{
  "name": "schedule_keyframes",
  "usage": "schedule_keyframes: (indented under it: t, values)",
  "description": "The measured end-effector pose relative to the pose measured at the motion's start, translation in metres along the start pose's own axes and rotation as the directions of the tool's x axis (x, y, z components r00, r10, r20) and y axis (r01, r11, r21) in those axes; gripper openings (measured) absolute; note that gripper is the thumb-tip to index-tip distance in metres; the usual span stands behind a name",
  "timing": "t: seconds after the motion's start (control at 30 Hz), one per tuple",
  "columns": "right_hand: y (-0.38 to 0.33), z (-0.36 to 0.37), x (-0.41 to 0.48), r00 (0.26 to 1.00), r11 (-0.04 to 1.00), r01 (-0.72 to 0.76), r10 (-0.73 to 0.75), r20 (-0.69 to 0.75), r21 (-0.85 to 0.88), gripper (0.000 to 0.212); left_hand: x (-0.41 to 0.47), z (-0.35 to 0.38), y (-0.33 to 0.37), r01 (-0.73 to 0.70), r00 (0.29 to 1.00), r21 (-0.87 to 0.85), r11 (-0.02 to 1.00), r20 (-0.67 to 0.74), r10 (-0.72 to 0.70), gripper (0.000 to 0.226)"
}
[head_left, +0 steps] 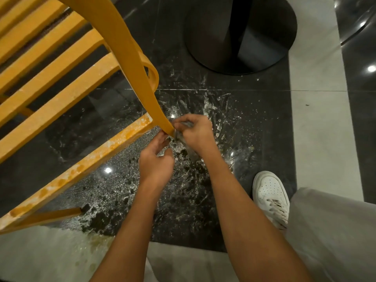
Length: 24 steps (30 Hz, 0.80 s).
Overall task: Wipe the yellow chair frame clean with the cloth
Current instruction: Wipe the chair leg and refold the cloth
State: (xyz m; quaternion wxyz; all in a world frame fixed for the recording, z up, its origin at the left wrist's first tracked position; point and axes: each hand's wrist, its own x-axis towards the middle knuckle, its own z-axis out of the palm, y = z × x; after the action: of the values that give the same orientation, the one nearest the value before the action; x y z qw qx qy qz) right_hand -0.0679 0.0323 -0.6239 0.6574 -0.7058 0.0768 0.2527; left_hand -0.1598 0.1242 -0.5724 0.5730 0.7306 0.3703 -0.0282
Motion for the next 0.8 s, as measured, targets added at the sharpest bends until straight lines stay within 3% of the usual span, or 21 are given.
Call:
schedule_keyframes:
  t: [0.13, 0.2, 0.33, 0.4, 0.53, 0.63, 0.8]
  values:
    - [-0.015, -0.008, -0.012, 0.983, 0.983, 0.171, -0.175, 0.057, 0.065, 0.010, -0.010, -0.005, 0.002, -0.044, 0.999, 0.068, 0.997, 0.010, 0.043, 0.063]
    - [-0.005, -0.010, -0.010, 0.994, 0.995, 0.081, -0.085, 0.064, 0.054, 0.011, -0.016, -0.010, 0.003, -0.060, 0.998, 0.114, 0.992, 0.011, 0.059, 0.059]
    - [0.020, -0.011, -0.006, 0.970, 0.970, -0.245, 0.245, -0.006, -0.004, 0.011, -0.032, -0.020, 0.006, -0.179, 0.978, 0.228, 0.957, -0.060, 0.198, 0.040]
    - [0.032, -0.013, -0.005, 0.962, 0.963, -0.267, 0.269, -0.050, 0.033, 0.010, -0.038, -0.024, 0.012, -0.289, 0.934, 0.281, 0.915, -0.127, 0.334, 0.035]
    - [0.038, -0.009, -0.001, 0.945, 0.930, -0.281, 0.311, -0.098, 0.236, 0.014, -0.036, -0.038, 0.017, -0.463, 0.771, 0.447, 0.766, -0.223, 0.596, 0.033]
    - [0.032, 0.001, 0.001, 0.955, 0.910, -0.257, 0.291, -0.060, 0.325, 0.014, -0.035, -0.047, 0.017, -0.419, 0.727, 0.555, 0.719, -0.269, 0.632, 0.033]
    - [0.013, 0.002, -0.002, 0.992, 0.993, -0.118, 0.119, -0.031, 0.021, 0.010, -0.029, -0.061, 0.020, -0.310, 0.784, 0.637, 0.706, -0.249, 0.569, 0.044]
